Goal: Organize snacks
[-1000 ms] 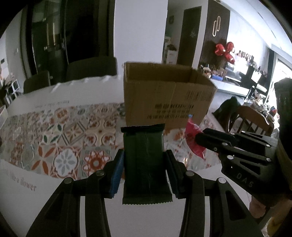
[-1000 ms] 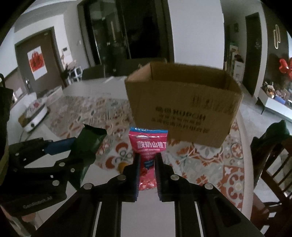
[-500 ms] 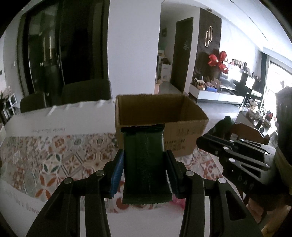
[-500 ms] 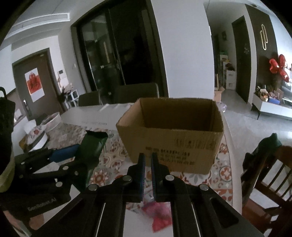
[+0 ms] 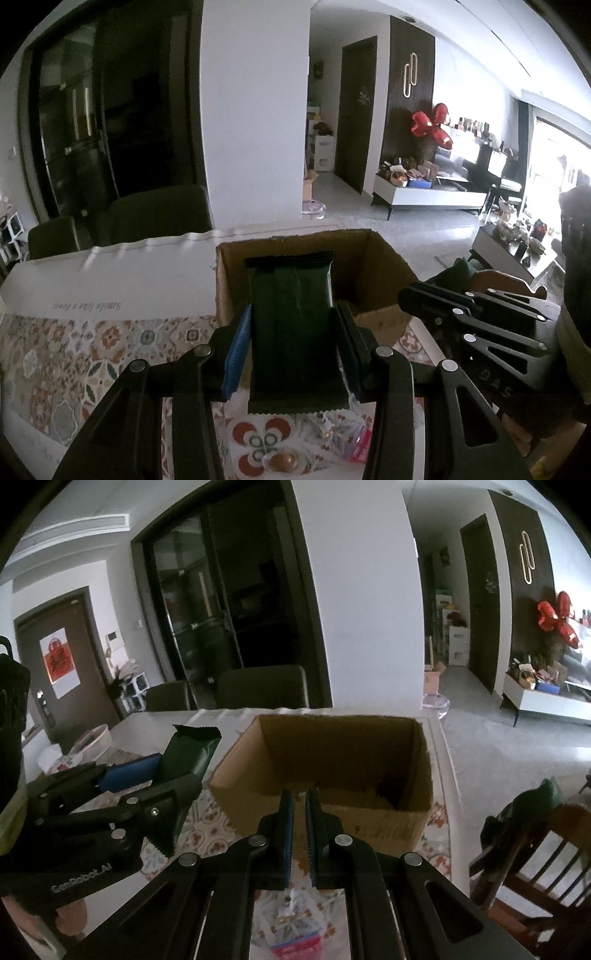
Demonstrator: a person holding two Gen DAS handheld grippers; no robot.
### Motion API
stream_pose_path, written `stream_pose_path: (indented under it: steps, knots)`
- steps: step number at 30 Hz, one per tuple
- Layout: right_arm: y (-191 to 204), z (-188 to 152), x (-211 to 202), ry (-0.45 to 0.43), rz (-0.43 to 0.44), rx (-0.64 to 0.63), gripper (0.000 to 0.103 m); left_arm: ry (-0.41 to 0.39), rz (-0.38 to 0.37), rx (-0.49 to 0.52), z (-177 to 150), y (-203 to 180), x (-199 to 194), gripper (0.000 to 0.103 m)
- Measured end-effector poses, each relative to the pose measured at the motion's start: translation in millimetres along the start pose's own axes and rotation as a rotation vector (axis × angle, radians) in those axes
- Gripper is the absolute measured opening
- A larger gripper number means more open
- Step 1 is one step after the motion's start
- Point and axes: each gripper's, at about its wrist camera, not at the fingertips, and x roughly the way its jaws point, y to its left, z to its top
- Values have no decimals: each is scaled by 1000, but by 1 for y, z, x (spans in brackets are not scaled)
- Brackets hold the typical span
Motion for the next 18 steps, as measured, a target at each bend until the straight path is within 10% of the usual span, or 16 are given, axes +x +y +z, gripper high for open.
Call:
stream_pose_path:
  steps: [18]
  knots:
    - [-35,29,36,67,-68,73,8,104,10,13,45,-3,69,50]
